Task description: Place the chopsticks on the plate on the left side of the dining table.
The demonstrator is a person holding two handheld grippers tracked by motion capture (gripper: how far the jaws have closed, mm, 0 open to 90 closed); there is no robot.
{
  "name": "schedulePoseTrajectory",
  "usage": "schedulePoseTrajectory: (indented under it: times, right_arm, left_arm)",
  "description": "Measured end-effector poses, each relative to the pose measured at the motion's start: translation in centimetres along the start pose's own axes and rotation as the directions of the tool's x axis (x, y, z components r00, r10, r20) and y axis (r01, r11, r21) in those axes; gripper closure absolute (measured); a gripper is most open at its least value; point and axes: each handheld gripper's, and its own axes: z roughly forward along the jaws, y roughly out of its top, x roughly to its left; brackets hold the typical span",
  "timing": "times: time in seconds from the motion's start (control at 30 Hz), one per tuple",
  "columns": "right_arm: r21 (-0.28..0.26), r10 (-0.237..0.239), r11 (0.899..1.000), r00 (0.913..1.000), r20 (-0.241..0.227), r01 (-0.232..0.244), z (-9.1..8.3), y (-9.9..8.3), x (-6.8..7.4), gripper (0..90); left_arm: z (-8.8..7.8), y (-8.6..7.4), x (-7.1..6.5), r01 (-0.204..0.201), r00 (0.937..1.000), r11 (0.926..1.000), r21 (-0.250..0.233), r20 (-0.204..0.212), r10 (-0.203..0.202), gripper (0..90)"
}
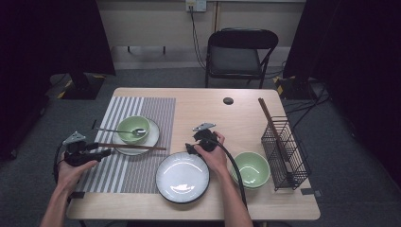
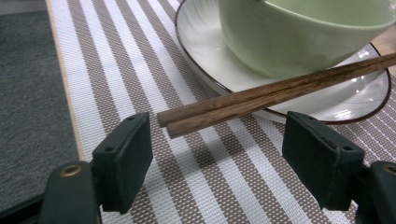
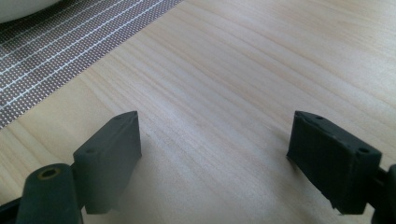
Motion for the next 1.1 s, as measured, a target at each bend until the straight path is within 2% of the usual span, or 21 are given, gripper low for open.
schedulePoseTrajectory:
  times: [0.17,0.3,0.63,0.8,0.9,1.1]
  right_arm:
    - [0.0,0.0,1.0,1.0,0.0,0.0,0.0,0.0,0.0,16.3]
    - [0.0,0.0,1.0,1.0,0.0,0.0,0.0,0.0,0.0,16.3]
    - [0.0,0.0,1.0,1.0,0.0,0.0,0.0,0.0,-0.01,16.3]
    - [0.0,0.0,1.0,1.0,0.0,0.0,0.0,0.0,0.0,16.2]
    - [0.0,0.0,1.0,1.0,0.0,0.0,0.0,0.0,-0.01,16.3]
    - [0.0,0.0,1.0,1.0,0.0,0.0,0.0,0.0,-0.01,16.3]
  left_arm:
    - [0.23,-0.08,-0.1,-0.009,0.9999,0.9999,0.008,0.007,0.009,24.4]
    - [0.35,-0.05,-0.05,0.004,0.9999,1.0,0.005,0.016,-0.004,25.2]
    - [0.56,0.04,-0.29,-0.02,0.9998,0.9997,0.015,0.009,0.02,25.4]
    - [0.54,-0.02,-0.21,-0.007,1.0,0.9998,0.017,0.005,0.007,25.1]
    - [0.72,-0.04,-0.34,-0.028,0.9996,0.9993,0.025,0.003,0.028,25.4]
    - [0.76,-0.05,-0.36,-0.025,0.9997,0.9993,0.029,0.005,0.025,25.9]
